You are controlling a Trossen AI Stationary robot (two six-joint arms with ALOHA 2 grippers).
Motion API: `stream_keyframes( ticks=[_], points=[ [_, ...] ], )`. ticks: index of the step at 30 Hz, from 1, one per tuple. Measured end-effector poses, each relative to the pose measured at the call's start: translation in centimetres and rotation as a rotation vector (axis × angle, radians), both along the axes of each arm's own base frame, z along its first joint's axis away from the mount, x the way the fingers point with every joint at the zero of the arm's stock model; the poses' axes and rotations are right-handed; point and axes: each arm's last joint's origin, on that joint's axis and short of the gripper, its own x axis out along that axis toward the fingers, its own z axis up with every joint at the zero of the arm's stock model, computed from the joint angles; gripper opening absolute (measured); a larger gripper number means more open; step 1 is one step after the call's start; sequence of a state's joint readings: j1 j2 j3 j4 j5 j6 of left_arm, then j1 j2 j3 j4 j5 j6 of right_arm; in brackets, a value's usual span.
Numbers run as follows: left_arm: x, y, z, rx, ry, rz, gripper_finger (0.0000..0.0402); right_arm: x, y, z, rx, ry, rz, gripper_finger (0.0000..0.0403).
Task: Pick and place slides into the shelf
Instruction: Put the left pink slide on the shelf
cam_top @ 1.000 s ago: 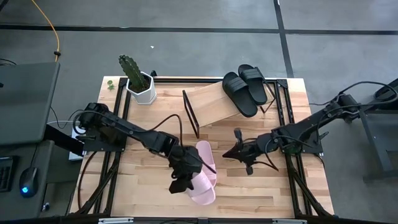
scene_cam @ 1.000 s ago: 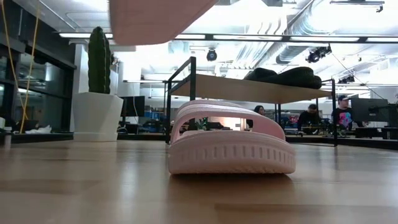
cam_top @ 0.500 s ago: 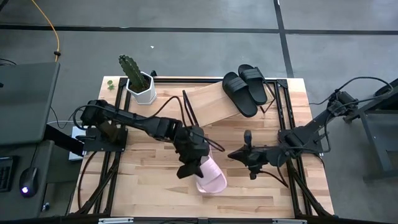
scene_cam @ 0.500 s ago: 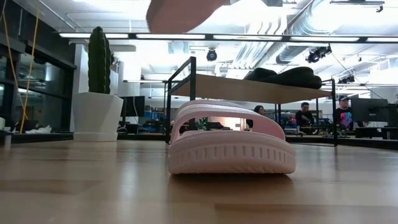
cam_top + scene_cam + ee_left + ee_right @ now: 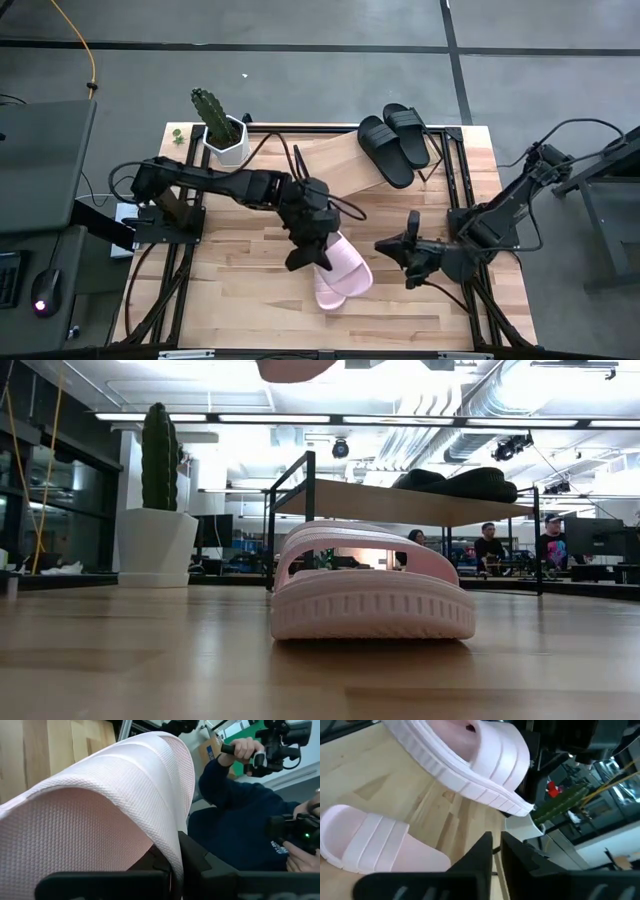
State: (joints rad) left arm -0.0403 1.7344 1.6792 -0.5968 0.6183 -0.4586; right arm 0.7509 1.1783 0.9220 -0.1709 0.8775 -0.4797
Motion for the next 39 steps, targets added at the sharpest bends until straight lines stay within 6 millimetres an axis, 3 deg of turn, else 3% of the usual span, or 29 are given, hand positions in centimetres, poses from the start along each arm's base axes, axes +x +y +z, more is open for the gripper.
stream_keyframes(
  ticks=[9, 17, 28, 39],
  points=[
    [-0.1, 2.3, 1.5, -0.006, -0.021, 0.049, 0.0005, -1.2, 1.1, 0.3, -0.086, -0.017, -0.029, 0.0120],
    [-0.2, 3.9, 1.4, -0.038, 0.021, 0.099, 0.0005, -1.5, 1.4, 0.3, -0.148, -0.011, -0.012, 0.0165],
    [-0.4, 3.9, 1.3, -0.075, 0.066, 0.095, 0.0005, -1.2, 1.7, 1.0, -0.167, -0.057, 0.020, 0.0177],
    [-0.4, 3.0, 1.3, -0.099, 0.072, 0.048, 0.0005, 0.3, 3.4, 0.3, -0.280, -0.077, 0.085, 0.0177]
  ],
)
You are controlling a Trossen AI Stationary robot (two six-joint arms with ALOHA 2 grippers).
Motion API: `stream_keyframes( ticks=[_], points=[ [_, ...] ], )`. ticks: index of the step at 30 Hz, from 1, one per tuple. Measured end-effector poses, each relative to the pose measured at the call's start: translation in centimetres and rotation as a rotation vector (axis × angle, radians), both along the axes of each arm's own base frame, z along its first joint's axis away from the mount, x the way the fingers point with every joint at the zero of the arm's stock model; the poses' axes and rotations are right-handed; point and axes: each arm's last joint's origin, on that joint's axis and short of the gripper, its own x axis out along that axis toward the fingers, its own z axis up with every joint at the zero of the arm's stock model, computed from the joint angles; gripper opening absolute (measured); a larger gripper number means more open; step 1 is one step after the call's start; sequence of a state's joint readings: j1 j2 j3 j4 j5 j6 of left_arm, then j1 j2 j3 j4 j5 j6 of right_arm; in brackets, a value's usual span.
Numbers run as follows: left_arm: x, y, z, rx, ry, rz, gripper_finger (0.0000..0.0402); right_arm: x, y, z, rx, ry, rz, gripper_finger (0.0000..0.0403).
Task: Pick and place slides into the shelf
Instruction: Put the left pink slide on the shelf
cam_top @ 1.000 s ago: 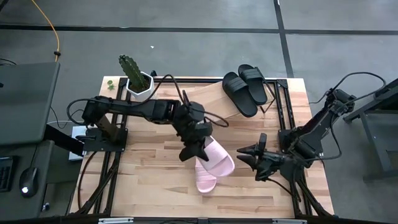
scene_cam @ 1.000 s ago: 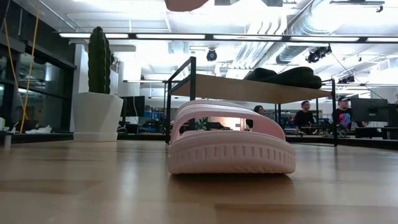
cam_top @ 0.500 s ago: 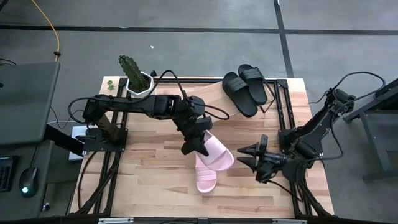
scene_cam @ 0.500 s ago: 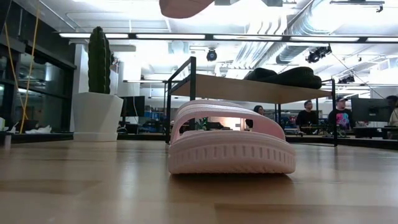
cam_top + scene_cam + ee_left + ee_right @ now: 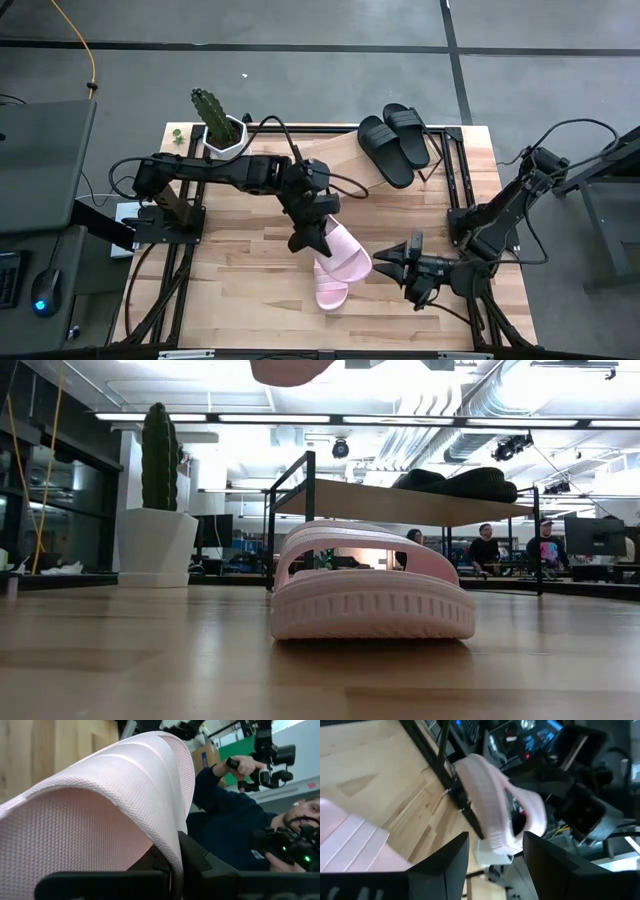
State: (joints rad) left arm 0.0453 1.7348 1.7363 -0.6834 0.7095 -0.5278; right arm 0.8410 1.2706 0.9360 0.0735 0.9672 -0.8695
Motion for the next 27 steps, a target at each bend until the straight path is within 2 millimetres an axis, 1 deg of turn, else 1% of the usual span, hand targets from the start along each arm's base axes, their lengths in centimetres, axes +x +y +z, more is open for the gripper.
stream_keyframes(
  ticks=[5, 9, 16, 20, 23, 27],
  points=[
    [0.0, -1.4, 0.0, -0.004, -0.001, -0.042, 0.0005, 0.4, 0.5, 0.1, -0.007, -0.024, 0.039, 0.0177],
    [-0.1, -2.3, 0.0, -0.004, -0.001, -0.066, 0.0005, 0.7, 0.5, -0.1, -0.003, -0.019, 0.057, 0.0177],
    [0.1, -2.5, 0.2, 0.006, -0.023, -0.057, 0.0005, 1.1, 0.4, 0.1, 0.032, -0.032, 0.101, 0.0177],
    [0.2, -2.4, 0.3, -0.002, -0.037, -0.056, 0.0005, 1.8, 0.5, -0.5, 0.006, -0.017, 0.097, 0.0177],
    [0.2, -2.5, 0.3, -0.003, -0.036, -0.057, 0.0005, 2.2, 0.5, -0.7, -0.008, -0.026, 0.092, 0.0177],
    [0.2, -2.5, 0.3, -0.002, -0.040, -0.059, 0.0005, 2.3, 0.7, -0.3, 0.022, -0.060, 0.132, 0.0177]
  ],
)
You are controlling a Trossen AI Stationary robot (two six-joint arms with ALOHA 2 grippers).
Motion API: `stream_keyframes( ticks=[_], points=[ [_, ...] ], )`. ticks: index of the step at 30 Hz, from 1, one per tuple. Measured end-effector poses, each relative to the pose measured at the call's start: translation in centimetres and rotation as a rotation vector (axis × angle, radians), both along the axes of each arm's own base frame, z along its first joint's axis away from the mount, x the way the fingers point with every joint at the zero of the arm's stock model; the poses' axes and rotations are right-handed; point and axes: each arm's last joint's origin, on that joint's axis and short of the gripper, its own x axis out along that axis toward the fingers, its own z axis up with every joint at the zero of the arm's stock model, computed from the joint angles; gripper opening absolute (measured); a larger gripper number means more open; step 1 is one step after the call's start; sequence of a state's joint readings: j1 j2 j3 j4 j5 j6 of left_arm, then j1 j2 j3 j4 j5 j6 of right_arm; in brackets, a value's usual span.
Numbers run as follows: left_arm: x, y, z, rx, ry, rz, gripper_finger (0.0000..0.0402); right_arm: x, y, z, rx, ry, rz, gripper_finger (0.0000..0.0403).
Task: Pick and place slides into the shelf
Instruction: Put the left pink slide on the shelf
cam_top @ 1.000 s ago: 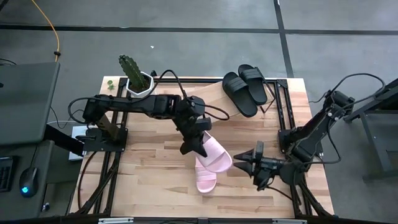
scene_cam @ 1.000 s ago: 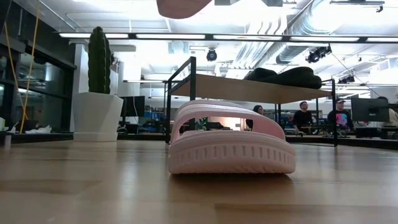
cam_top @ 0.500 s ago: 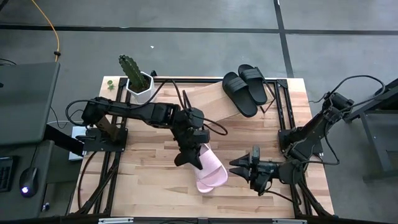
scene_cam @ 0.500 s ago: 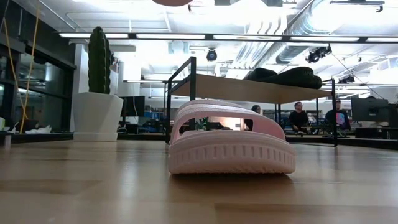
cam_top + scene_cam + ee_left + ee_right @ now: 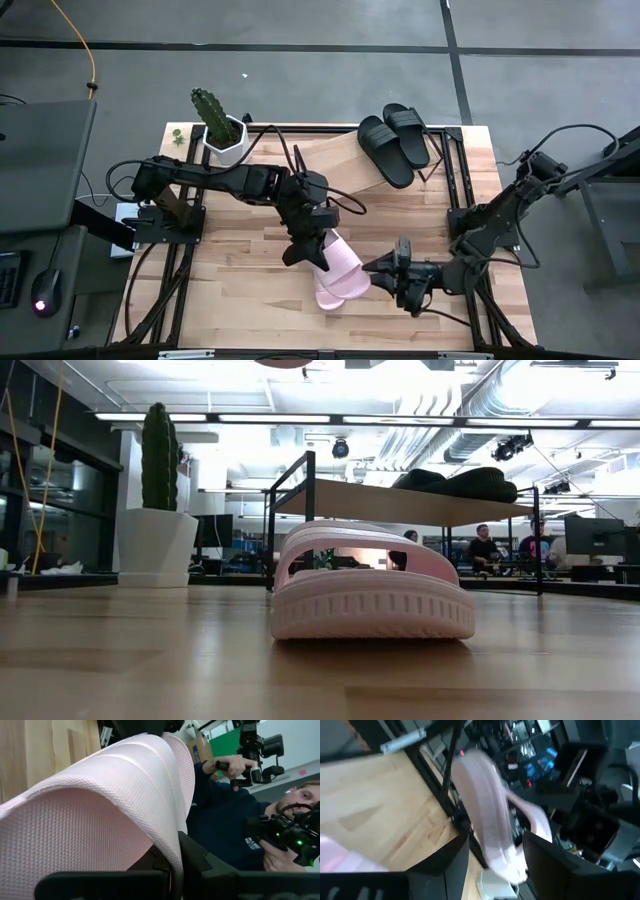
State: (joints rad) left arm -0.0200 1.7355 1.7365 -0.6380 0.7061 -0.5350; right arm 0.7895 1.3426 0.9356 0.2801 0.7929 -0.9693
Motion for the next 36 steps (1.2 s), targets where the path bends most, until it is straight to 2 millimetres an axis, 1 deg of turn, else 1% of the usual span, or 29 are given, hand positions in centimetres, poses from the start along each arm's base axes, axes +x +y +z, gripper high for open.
stream_keyframes(
  ticks=[12, 18, 22, 25, 32, 36],
  points=[
    [0.07, 0.05, 0.05, 0.015, -0.011, 0.016, 0.0005, 0.01, 0.09, 0.18, 0.020, -0.013, 0.027, 0.0177],
    [0.09, 0.06, 0.05, 0.018, -0.013, 0.019, 0.0005, 0.02, 0.23, 0.34, 0.034, -0.023, 0.071, 0.0177],
    [0.11, 0.08, 0.04, 0.024, -0.013, 0.028, 0.0005, 0.08, 0.16, 0.39, 0.037, -0.025, 0.075, 0.0171],
    [0.12, 0.08, 0.05, 0.025, -0.014, 0.028, 0.0005, 0.19, 0.08, 0.38, 0.041, -0.024, 0.085, 0.0153],
    [0.11, 0.07, 0.05, 0.021, -0.014, 0.025, 0.0005, 0.46, -0.17, 0.31, 0.058, -0.016, 0.096, 0.0084],
    [0.10, 0.05, 0.06, 0.014, -0.012, 0.020, 0.0005, 0.45, -0.17, 0.27, 0.057, -0.012, 0.096, 0.0058]
  ],
)
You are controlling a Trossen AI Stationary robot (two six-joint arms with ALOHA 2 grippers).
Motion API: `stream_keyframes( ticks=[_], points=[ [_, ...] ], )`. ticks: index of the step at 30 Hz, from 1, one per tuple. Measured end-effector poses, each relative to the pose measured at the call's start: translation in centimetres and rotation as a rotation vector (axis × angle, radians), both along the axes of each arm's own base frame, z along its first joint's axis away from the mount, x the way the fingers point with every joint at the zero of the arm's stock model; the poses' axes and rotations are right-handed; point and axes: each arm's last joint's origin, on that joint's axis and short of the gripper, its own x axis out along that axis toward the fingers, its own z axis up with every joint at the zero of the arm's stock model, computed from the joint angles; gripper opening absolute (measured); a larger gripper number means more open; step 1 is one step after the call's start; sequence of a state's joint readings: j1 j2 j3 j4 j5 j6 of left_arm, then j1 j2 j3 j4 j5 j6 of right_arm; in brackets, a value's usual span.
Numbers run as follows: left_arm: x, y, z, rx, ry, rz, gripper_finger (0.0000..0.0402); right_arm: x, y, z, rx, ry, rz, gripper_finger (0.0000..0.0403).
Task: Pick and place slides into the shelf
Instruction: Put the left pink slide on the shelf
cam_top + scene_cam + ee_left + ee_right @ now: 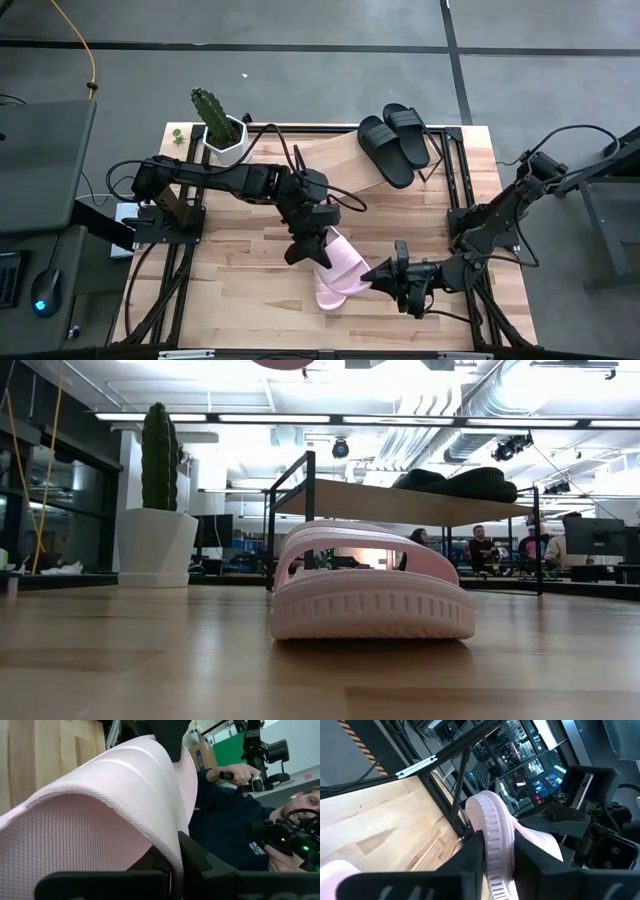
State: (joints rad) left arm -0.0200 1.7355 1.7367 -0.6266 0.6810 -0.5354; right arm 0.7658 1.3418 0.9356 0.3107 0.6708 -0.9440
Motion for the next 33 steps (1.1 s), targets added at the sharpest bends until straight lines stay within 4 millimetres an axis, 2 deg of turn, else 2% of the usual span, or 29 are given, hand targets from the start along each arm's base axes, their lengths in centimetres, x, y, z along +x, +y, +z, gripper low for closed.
stream_keyframes(
  ticks=[11, 27, 33],
  points=[
    [0.0, 0.0, 0.0, 0.001, -0.006, -0.009, 0.0016, 0.0, 0.0, 0.0, 0.004, 0.000, -0.001, 0.0026],
    [0.1, 0.2, -0.1, 0.136, -0.085, 0.000, 0.0154, 0.0, -0.1, 0.0, 0.003, -0.001, -0.024, 0.0019],
    [0.1, 1.6, -0.1, 0.169, -0.099, 0.038, 0.0195, -0.2, -0.1, 0.0, -0.004, -0.008, -0.113, 0.0019]
  ],
)
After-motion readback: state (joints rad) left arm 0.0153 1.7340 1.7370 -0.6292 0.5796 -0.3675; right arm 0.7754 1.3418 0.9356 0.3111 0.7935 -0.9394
